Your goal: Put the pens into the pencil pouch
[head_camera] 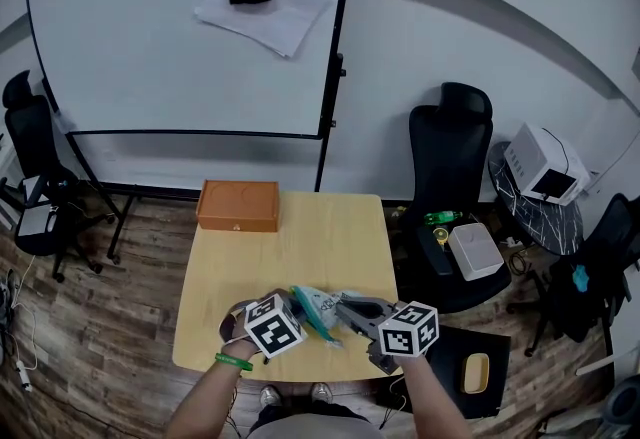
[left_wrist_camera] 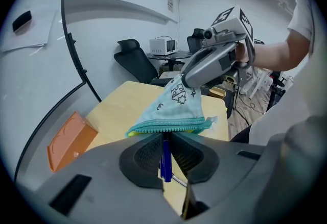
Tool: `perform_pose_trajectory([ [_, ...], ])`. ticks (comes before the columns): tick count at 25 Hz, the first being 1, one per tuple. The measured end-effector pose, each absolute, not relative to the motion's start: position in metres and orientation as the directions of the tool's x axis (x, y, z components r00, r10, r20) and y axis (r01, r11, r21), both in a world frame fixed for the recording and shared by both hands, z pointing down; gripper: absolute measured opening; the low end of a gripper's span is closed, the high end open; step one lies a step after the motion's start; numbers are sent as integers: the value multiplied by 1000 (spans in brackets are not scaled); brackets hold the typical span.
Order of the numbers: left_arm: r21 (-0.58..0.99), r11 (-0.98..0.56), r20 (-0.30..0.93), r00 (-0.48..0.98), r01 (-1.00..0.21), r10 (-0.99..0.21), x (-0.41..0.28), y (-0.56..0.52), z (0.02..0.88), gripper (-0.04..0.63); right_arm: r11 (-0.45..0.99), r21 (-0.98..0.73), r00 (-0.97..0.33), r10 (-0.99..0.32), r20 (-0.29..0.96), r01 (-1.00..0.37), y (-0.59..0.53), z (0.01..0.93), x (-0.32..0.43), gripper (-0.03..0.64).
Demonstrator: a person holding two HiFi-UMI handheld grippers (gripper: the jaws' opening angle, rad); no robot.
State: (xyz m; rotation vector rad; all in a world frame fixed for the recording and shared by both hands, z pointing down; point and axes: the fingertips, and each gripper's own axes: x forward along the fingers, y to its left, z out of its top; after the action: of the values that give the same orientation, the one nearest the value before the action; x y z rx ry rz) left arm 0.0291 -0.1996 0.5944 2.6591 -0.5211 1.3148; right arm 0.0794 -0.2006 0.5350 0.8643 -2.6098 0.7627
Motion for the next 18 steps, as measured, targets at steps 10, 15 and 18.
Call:
perform_pose_trajectory([
  [10,-122,-932,764,567,-343,-309,32,-202,591,51,666,-502,-834,-434,340,-552,-196,528,77,9],
  [15,-155,-920,733,582,-361,-352,32,-209,583,77,629,-579,-851,-443,282,-519,-197,526,81,9],
  [18,-157,-917,725,587,-368,-360,31,-211,582,106,621,-589,-851,-448,274,-517,-198,526,85,9],
])
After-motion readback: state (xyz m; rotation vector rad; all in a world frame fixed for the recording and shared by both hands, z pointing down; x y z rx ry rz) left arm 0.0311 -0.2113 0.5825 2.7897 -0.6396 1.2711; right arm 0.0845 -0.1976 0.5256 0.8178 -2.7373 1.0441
